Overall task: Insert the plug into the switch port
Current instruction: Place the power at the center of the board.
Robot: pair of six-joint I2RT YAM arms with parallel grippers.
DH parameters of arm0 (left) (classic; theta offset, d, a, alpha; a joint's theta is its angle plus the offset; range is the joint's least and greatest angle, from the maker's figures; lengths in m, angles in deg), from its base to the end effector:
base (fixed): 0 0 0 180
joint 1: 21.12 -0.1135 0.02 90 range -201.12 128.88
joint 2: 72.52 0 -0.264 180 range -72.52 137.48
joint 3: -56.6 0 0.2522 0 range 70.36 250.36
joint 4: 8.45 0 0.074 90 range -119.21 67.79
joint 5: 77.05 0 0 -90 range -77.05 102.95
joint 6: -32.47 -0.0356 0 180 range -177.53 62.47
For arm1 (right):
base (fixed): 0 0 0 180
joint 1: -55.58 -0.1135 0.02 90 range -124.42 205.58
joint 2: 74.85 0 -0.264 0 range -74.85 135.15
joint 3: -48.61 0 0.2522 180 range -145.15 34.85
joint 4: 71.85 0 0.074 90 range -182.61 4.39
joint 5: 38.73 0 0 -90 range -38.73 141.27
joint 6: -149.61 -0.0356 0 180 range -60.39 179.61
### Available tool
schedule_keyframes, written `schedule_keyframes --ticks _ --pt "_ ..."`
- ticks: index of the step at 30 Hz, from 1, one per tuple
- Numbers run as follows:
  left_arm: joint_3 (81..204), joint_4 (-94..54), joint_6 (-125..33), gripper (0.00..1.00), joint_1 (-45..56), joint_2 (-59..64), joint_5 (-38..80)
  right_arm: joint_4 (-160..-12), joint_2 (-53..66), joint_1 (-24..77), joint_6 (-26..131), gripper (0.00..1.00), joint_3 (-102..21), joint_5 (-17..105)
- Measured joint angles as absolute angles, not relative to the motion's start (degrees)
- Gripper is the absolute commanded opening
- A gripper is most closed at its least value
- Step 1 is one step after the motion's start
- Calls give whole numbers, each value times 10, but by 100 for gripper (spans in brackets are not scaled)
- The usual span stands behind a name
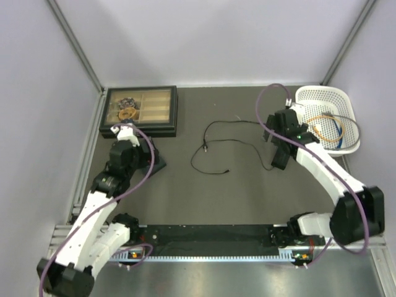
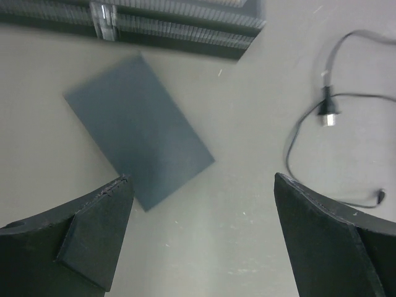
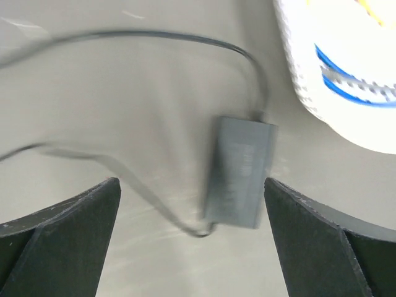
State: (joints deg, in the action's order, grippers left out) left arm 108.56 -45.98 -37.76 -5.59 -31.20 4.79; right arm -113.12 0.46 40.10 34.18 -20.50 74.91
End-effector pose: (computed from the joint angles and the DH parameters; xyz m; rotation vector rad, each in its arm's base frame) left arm 0.1623 -0.0398 0.2850 -0.1649 2.0368 -0.2414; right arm 0.2696 0.0599 0.2631 0.3875 2.2833 -0.1387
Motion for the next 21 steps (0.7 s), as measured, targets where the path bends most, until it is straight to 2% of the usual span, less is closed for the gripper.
schedule_keyframes --ticks 5,12,21 --pt "1112 -476 -268 99 -54 -162 -14 -1100 -94 344 356 99 -159 713" --pt "1203 -555 -110 99 -54 39 -151 -1076 -183 335 358 99 -57 648" --pt "1258 -570 -42 99 -58 165 -214 -1055 -228 335 360 99 -33 607"
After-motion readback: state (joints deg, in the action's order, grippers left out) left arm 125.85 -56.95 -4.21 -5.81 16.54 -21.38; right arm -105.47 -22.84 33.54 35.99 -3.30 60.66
